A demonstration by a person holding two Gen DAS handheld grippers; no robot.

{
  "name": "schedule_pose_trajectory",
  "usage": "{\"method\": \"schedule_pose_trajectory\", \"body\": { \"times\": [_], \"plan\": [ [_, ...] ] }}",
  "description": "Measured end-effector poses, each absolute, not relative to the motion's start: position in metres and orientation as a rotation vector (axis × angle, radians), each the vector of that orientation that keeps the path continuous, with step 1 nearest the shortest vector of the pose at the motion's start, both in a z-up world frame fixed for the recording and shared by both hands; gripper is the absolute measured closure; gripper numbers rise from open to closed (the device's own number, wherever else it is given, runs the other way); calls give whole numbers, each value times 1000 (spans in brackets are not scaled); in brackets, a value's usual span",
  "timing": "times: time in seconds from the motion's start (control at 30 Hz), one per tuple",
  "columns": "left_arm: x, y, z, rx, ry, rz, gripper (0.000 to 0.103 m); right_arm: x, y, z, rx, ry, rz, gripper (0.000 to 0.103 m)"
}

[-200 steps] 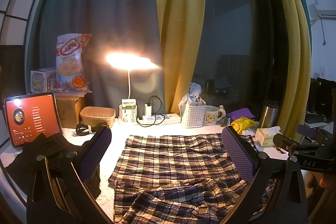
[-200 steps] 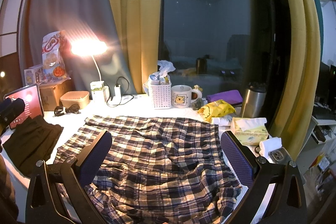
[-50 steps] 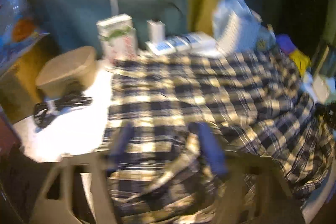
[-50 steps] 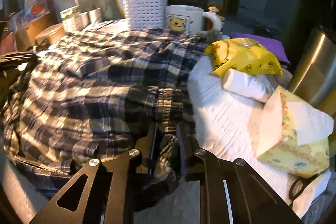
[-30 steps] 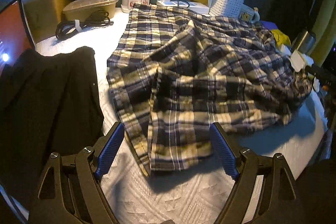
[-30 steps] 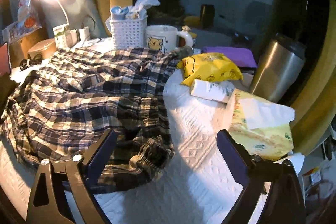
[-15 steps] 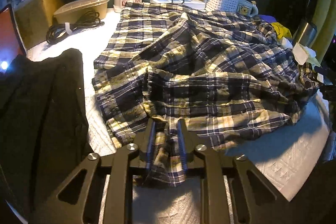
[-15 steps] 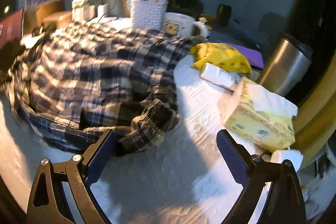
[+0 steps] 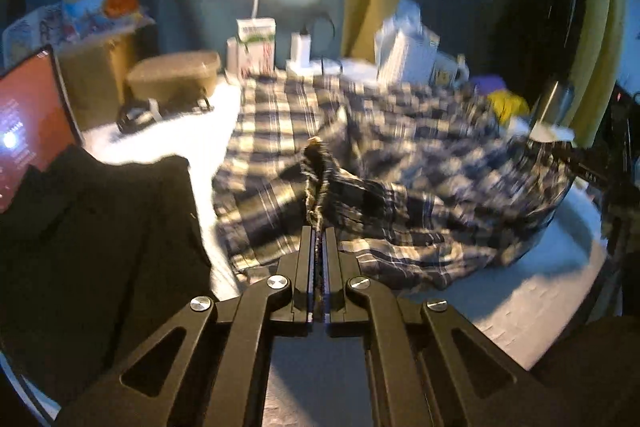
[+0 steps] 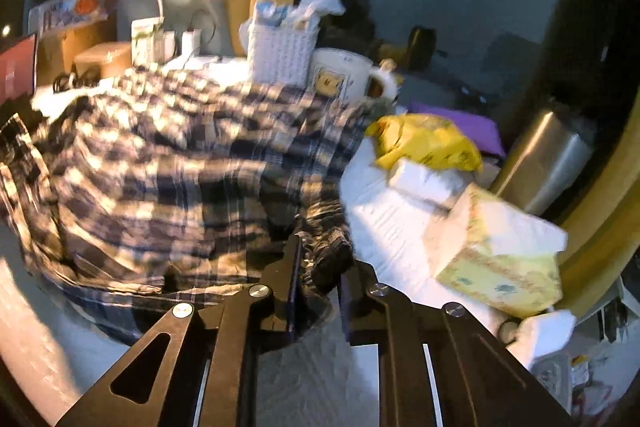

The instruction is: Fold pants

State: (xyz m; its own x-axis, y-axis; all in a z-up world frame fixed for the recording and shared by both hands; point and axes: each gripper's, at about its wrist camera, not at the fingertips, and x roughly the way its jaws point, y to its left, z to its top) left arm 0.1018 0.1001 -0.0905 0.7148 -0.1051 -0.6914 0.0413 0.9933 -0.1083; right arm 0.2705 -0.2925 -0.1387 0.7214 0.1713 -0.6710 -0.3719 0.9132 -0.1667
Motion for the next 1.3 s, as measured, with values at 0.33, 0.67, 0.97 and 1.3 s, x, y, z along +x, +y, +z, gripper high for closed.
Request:
{"method": "schedule_pose_trajectory", "body": {
  "times": [0.33,0.67,0.97,1.3],
  "plan": [
    [62,119,-49,-95,674,-55,102,225,-286,-77,-321,595,290,89],
    [22,132,-119,-166,849,-125,101,204,-311,-114,-275,773,217,89],
    [10,145,-106,-143,862,-98,95,192,-328,-158,-259,878,153,89],
    [53,131,-86,-130,719,-135,7,183,-331,-130,-173,778,170,24]
  ]
}}
